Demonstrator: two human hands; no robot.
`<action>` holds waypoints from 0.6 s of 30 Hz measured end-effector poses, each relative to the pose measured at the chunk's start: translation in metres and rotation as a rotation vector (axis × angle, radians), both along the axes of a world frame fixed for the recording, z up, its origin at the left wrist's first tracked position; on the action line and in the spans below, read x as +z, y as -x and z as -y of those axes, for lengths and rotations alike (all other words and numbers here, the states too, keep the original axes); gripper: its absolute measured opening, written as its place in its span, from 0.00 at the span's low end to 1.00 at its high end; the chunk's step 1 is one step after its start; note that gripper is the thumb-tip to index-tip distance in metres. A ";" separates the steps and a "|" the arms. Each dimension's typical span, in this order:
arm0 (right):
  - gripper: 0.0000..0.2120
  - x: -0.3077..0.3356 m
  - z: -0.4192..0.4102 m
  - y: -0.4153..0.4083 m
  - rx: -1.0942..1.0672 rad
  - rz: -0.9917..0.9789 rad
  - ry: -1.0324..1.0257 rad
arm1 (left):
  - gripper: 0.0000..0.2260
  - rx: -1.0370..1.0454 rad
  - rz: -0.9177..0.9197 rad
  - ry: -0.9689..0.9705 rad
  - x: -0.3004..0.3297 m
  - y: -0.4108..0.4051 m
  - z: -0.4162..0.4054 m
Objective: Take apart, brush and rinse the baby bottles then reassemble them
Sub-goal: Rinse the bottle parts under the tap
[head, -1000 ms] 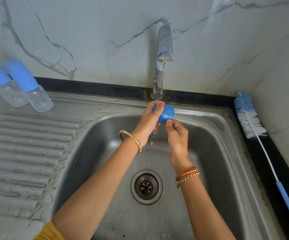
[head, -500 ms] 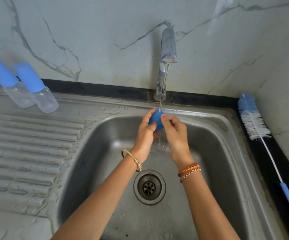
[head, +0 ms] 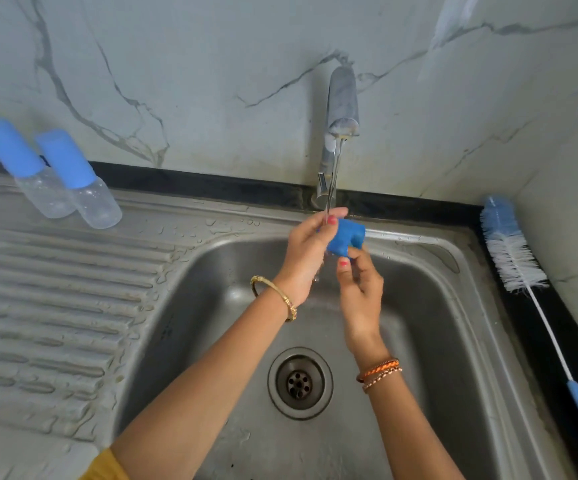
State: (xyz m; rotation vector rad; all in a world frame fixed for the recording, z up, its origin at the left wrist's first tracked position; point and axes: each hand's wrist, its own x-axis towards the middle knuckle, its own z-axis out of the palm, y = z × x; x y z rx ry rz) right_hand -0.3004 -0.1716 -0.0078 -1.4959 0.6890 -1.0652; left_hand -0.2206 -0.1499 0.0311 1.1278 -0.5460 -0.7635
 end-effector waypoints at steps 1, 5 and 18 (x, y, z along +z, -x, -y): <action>0.11 -0.001 -0.002 -0.001 0.045 0.015 -0.078 | 0.08 0.018 0.133 -0.039 0.002 0.000 0.000; 0.14 0.002 -0.001 -0.006 0.086 -0.056 -0.281 | 0.10 0.117 0.405 -0.091 0.000 -0.003 -0.004; 0.16 0.016 -0.007 -0.005 -0.215 -0.310 0.535 | 0.11 -0.056 -0.546 0.244 -0.012 0.002 -0.022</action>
